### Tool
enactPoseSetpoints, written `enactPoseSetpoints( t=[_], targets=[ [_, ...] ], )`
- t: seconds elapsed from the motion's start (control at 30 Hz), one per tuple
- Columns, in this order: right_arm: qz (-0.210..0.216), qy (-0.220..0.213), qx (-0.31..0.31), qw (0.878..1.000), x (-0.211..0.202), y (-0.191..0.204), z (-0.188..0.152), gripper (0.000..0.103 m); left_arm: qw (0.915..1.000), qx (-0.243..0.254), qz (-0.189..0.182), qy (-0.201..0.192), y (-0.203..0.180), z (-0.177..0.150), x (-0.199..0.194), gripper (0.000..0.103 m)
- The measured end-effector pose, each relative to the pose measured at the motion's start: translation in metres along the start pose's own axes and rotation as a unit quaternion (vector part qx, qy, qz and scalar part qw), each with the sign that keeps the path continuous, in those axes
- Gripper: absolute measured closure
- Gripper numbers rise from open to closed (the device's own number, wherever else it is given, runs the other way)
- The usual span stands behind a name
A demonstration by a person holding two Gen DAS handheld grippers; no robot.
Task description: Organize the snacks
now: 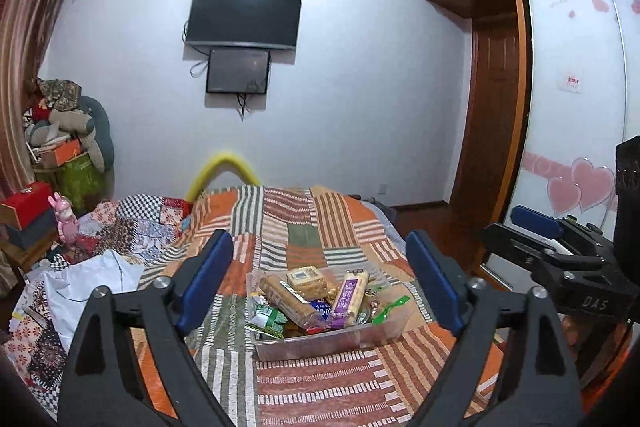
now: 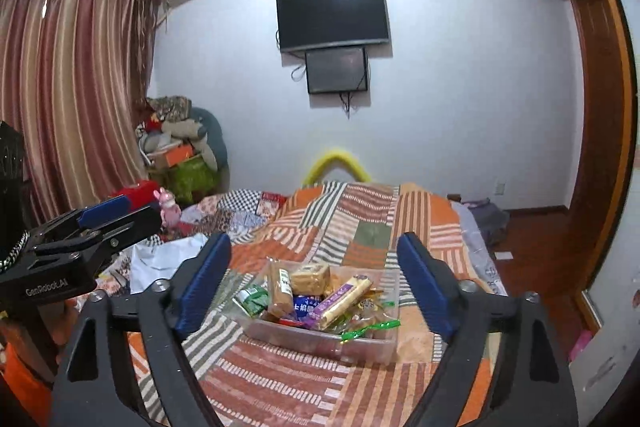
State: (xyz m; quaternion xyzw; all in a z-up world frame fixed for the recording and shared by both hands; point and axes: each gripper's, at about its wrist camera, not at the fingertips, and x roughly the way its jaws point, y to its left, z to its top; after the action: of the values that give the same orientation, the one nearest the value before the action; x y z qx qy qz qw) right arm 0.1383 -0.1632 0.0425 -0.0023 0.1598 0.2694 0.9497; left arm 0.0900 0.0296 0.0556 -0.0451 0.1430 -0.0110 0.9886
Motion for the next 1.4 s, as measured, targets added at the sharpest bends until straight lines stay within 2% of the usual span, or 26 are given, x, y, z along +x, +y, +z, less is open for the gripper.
enactPoseSetpoints(
  t=[0.03, 0.1, 0.17, 1.4],
  targets=[
    [-0.001, -0.001, 0.001, 1.0, 0.0, 0.0, 0.0, 0.014, 1.0, 0.002, 0.001, -0.002, -0.001, 0.0, -0.002, 0.011],
    [-0.004, -0.005, 0.007, 1.0, -0.001, 0.0, 0.0, 0.003, 0.9999, 0.008, 0.003, -0.007, -0.003, -0.001, -0.005, 0.008],
    [-0.011, -0.011, 0.012, 1.0, -0.001, -0.001, -0.001, 0.0, 0.9999, 0.01, 0.008, -0.01, -0.005, -0.003, -0.009, 0.004],
    [-0.004, -0.012, 0.0, 1.0, -0.013, 0.007, -0.009, 0.0, 0.9996, 0.021, 0.016, -0.003, -0.018, -0.015, -0.011, 0.0]
  ],
)
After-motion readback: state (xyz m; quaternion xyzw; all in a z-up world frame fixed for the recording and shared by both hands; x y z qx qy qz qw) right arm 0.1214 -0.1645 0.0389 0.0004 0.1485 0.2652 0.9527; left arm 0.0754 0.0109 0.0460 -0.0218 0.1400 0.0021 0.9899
